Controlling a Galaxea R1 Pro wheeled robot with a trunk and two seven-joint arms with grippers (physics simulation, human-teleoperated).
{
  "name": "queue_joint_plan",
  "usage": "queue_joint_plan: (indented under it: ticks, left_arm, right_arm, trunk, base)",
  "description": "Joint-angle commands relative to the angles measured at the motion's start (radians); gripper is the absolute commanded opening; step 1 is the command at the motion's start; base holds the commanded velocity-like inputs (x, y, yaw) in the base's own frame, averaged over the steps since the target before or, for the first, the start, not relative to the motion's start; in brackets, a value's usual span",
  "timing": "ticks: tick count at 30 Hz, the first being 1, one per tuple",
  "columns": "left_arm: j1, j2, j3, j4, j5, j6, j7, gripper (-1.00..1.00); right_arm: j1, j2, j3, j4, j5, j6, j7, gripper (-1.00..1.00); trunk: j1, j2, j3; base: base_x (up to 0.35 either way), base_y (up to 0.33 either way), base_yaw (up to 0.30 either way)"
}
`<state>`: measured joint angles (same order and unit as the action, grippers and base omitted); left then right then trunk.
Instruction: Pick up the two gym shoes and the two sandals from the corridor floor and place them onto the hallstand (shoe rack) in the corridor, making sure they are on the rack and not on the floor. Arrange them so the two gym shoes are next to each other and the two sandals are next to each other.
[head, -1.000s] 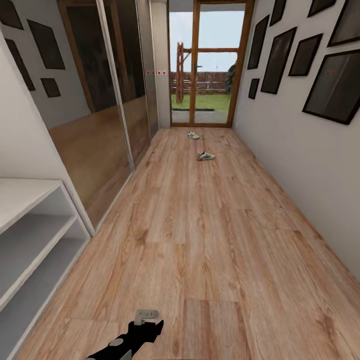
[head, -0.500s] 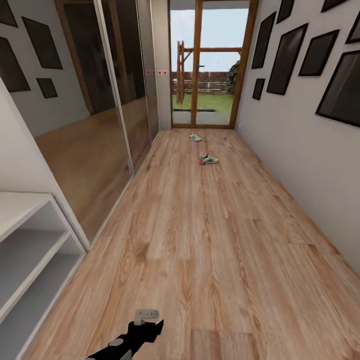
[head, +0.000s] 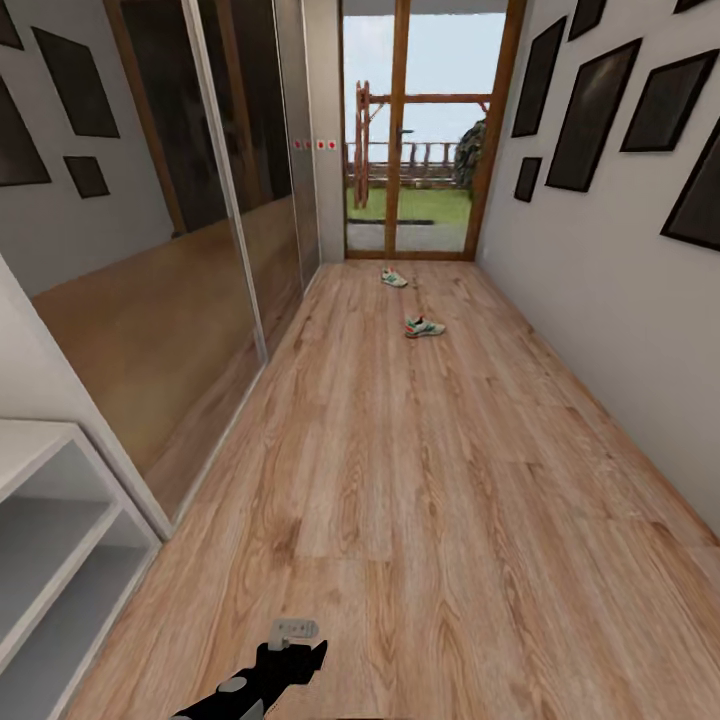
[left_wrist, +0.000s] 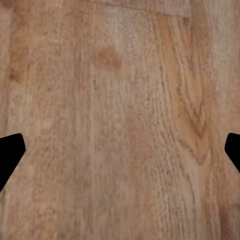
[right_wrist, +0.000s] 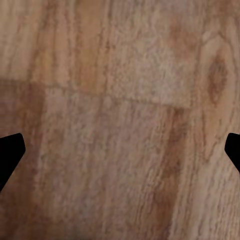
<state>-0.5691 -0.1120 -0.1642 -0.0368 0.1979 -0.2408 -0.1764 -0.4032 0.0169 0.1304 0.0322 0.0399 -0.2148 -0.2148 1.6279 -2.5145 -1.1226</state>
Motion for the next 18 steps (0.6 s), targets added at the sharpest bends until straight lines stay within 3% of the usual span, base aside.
queue_joint_plan:
  ticks: [1, 18]
  left_arm:
    - [0.0, 0.0, 0.0, 0.0, 0.0, 0.0, 0.0, 1.0]
    - [0.0, 0.0, 0.0, 0.0, 0.0, 0.0, 0.0, 1.0]
  right_arm:
    - [0.0, 0.0, 0.0, 0.0, 0.0, 0.0, 0.0, 1.0]
    - [0.004, 0.0, 0.0, 0.0, 0.0, 0.0, 0.0, 1.0]
  trunk:
    - [0.0, 0.0, 0.0]
    - [0.0, 0.0, 0.0]
  base:
    - [0.348, 0.081, 0.0]
    - [0.348, 0.081, 0.0]
